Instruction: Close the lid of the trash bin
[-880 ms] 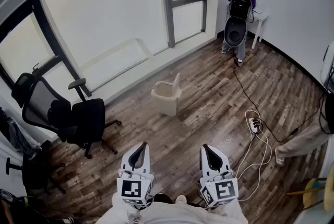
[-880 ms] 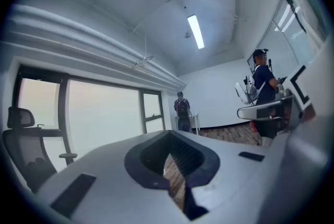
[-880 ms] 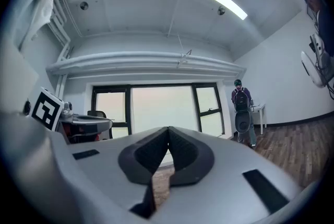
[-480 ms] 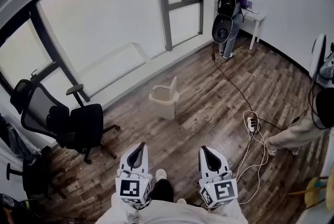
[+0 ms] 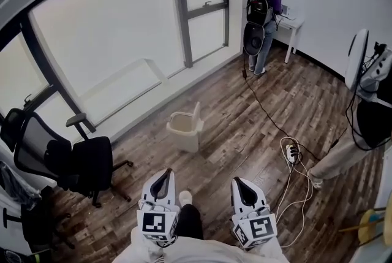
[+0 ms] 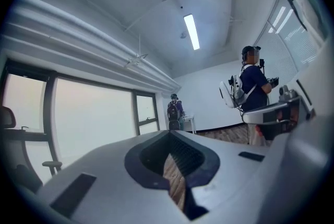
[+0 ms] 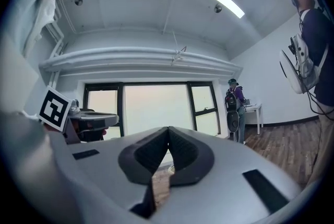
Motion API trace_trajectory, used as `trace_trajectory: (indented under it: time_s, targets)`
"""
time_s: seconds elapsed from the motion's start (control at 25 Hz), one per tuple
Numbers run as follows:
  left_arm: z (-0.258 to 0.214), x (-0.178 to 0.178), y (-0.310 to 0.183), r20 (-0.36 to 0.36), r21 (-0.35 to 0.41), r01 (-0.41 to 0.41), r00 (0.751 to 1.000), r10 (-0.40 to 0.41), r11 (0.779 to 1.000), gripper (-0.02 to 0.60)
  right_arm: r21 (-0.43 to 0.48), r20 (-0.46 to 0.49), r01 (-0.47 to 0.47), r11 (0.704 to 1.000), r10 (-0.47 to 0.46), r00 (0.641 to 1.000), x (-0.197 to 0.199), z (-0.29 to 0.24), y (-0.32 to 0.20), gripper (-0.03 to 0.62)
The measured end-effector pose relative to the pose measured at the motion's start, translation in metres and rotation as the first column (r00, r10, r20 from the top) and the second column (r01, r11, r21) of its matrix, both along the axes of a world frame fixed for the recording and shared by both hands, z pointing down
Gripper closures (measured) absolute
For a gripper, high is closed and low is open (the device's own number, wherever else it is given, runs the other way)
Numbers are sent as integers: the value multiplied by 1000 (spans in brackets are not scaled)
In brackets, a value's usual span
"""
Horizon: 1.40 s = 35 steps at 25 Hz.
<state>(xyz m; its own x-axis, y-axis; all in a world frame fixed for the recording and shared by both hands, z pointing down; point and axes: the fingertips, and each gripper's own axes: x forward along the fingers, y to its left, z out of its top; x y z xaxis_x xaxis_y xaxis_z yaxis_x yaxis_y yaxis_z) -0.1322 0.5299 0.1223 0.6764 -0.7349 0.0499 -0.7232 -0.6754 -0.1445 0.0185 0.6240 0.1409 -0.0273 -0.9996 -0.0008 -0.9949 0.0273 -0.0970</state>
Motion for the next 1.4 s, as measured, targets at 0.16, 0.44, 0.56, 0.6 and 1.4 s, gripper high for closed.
trace_trajectory:
  time_s: [0.16,0.44,0.56,0.6,1.4]
  targets:
    - [22,6,-67,-5,21,6,1000,-6,1000,575,-21,7,-7,1000,7,1000,10,12,-60,571]
    - [35,6,-201,-12,-45,7,1000,-7,999,574,-80,5,14,997,-13,1000,10,21,-204,571]
    - [34,-7,-260,-22,-61,24,999,-25,998,574,-84,-12,21,996,-22,1000,3,12,-265,571]
    - [31,-10,-278,-27,-70,26,999,-28,997,575,-88,-18,23,996,-25,1000,0,9,-284,571]
    - [46,-21,-469,-16,-122,47,999,-49,991,575,-166,-27,87,982,-92,995,-20,18,-485,571]
